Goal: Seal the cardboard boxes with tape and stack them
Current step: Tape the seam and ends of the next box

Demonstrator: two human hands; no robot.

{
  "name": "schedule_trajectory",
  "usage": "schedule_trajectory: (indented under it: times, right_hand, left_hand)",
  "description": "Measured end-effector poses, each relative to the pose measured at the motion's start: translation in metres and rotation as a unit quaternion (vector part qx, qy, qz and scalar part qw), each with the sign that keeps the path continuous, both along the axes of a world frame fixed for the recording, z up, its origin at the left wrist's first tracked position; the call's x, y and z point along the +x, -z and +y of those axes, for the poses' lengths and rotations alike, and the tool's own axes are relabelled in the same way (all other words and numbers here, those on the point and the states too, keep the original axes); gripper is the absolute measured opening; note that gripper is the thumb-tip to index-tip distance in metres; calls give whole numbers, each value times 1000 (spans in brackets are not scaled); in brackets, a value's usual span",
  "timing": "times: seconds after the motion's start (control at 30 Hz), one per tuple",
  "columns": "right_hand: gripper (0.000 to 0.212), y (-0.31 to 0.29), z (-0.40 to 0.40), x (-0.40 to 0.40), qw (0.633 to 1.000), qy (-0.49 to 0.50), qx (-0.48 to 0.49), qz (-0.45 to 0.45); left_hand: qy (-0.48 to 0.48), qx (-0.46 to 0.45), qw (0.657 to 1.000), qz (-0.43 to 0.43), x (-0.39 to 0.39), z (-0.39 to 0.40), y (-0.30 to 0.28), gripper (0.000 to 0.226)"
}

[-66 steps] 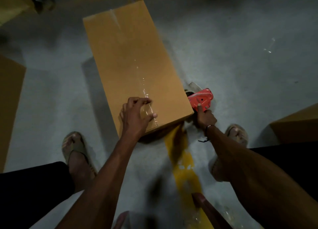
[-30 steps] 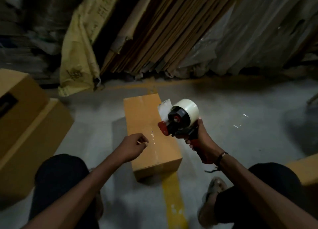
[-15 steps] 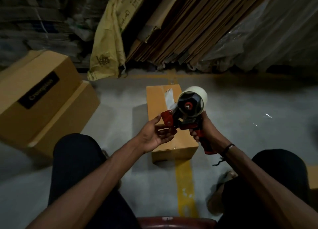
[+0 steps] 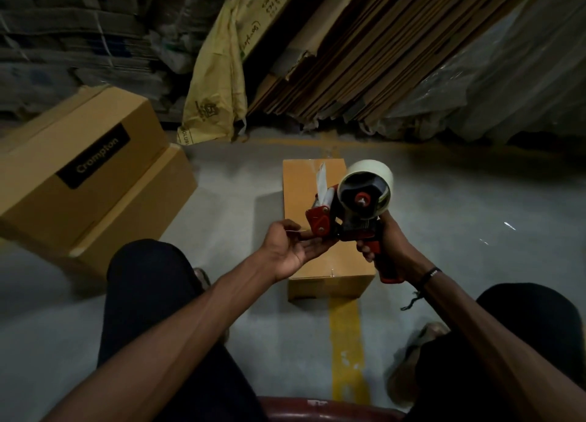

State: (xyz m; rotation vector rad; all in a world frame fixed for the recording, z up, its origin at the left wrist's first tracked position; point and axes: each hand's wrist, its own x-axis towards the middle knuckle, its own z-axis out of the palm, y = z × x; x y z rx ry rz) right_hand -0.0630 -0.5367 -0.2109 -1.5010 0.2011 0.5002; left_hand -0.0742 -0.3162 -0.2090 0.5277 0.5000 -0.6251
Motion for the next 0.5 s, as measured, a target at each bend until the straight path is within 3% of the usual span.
schedule_trajectory:
  times: [0.13, 0.27, 0.33, 0.43, 0.5]
  right_hand:
    - [81, 3, -3, 5, 1000, 3, 3, 0]
    - [82, 8, -7, 8, 1000, -7, 3, 0]
    - [82, 11, -8, 9, 1000, -13, -3, -6]
    - [80, 13, -10, 9, 999, -25, -13, -14]
    - [80, 14, -10, 8, 999, -32, -19, -21]
  left_hand:
    - [-20, -47, 999, 10, 0, 0, 7, 73]
    - [-6, -9, 1000, 13, 4, 1, 10, 94]
    - [15, 48, 999, 2, 6, 1, 9, 81]
    - [48, 173, 983, -26, 6, -3, 10, 37]
    - [58, 216, 974, -22, 4, -3, 14, 19]
